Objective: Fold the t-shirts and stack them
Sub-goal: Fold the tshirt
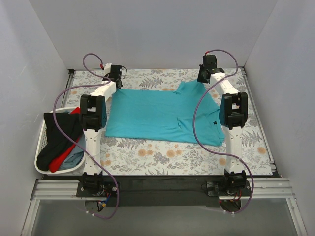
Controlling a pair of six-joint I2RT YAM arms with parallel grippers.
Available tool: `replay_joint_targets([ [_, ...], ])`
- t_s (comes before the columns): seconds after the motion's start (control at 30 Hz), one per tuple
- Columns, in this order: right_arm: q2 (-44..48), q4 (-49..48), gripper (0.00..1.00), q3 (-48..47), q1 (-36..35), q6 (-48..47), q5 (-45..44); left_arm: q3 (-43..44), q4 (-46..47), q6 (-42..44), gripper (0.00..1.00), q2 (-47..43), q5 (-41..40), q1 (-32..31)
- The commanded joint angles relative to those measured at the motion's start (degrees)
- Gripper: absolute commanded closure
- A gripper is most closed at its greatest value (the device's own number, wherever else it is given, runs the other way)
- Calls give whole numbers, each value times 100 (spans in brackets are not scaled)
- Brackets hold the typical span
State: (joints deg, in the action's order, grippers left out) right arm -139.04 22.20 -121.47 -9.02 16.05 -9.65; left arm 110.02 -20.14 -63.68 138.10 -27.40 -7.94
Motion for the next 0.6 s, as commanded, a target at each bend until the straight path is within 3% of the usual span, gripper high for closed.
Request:
replay_joint_targets([
  [0.0, 325, -14, 99, -158, 40, -111, -28, 336, 54, 75, 100, -398, 41, 65],
  [0.3, 1098, -224, 99, 702, 49, -32, 33, 214, 98, 40, 100, -749, 173, 65],
  [0.57, 2302, -541, 99, 2327, 58, 170, -46, -409, -227, -285, 100, -1267, -29, 117],
])
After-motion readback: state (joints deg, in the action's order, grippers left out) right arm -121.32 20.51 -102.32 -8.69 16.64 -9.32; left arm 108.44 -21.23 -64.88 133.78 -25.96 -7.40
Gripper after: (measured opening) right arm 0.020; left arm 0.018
